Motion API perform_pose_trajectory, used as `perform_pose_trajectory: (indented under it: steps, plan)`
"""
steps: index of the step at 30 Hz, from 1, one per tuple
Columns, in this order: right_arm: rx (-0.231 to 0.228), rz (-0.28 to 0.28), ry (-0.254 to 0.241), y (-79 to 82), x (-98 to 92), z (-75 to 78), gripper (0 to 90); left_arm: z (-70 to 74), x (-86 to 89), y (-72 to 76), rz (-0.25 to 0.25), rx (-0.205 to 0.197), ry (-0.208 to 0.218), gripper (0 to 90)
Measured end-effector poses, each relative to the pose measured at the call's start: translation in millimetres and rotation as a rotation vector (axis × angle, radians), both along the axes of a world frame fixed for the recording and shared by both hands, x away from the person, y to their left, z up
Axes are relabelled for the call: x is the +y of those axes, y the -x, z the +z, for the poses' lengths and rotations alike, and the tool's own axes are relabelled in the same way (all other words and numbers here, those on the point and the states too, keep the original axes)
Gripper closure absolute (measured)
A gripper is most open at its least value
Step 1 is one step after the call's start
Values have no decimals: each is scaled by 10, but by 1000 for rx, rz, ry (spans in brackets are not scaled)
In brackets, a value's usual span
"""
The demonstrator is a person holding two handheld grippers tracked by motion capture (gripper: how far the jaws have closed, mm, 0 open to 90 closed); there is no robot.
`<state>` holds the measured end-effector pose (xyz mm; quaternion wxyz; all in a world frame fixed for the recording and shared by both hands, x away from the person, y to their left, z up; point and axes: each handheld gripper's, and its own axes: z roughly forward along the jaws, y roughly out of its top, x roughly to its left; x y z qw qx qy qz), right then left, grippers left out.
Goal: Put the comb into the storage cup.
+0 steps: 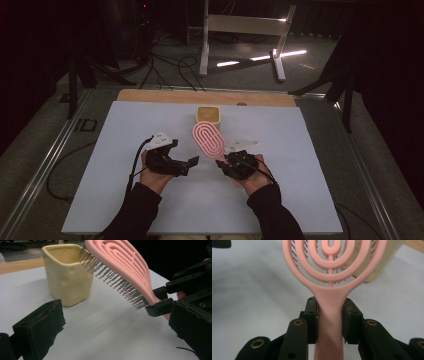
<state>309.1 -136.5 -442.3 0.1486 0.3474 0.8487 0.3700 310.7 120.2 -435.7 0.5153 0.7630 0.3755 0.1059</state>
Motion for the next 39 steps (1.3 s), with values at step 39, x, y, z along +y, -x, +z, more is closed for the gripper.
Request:
perform_pose_trajectory:
  steps: [39]
  plan:
    - [-19,10,-17,10,47,16,702,-56,-294,-167,-22,31,31,8]
